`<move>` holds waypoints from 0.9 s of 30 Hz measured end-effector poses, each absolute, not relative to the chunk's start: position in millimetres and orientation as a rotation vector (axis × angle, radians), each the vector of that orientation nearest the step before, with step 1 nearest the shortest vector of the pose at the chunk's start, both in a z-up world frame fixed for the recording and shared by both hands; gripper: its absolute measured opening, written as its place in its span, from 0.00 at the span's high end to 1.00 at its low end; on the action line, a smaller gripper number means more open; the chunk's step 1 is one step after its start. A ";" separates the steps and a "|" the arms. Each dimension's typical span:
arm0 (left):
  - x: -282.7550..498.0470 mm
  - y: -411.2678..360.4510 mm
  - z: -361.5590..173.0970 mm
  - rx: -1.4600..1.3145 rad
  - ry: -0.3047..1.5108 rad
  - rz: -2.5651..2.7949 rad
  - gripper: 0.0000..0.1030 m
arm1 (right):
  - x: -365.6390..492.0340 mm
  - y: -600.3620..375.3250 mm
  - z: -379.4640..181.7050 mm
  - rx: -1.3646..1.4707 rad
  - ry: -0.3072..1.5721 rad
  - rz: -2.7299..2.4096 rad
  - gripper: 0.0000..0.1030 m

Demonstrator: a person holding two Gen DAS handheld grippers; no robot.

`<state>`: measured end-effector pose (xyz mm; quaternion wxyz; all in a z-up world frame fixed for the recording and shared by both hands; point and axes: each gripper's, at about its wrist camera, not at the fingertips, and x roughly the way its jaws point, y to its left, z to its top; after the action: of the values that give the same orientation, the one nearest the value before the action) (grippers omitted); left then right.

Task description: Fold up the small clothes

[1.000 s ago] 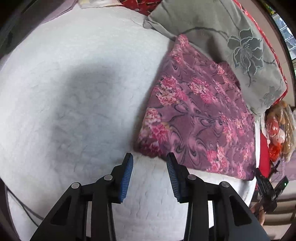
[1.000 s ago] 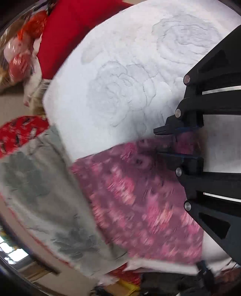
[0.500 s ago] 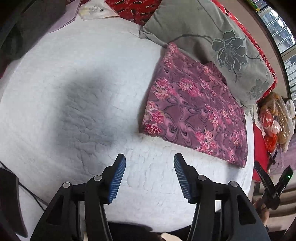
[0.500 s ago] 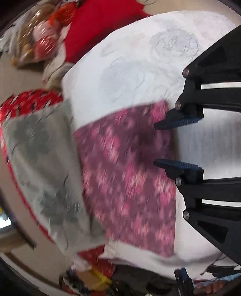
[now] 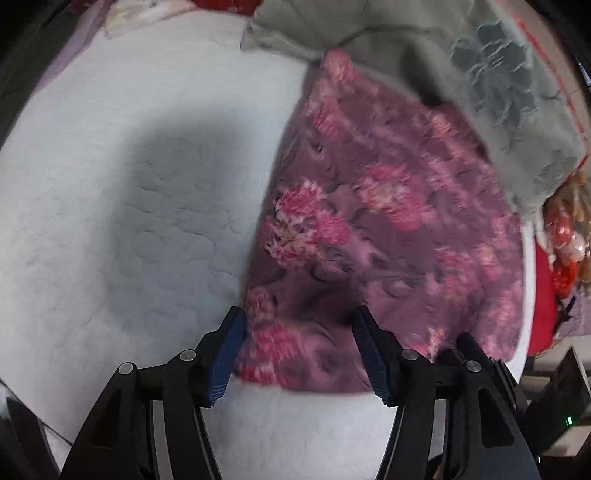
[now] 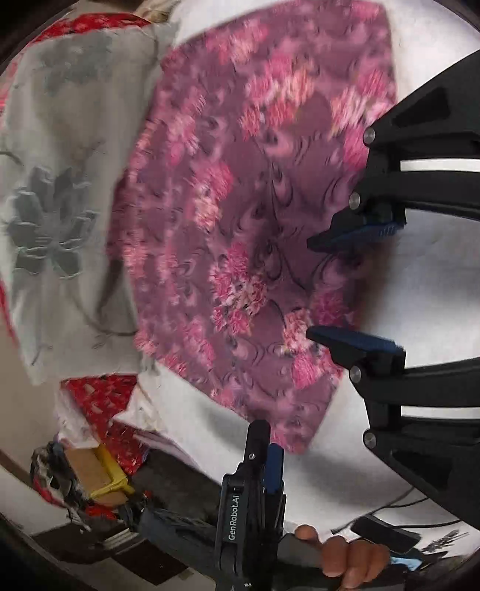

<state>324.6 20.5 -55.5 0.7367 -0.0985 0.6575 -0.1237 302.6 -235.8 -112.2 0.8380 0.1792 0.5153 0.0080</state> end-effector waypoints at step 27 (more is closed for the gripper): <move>455.7 20.1 -27.9 -0.265 1.421 -0.465 0.39 | 337.8 -57.6 -97.0 -0.505 0.710 0.091 0.91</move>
<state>455.7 20.1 -27.9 0.7252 -0.1203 0.6443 -0.2107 337.8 -57.6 -97.0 0.9057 -0.2443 0.3437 0.0438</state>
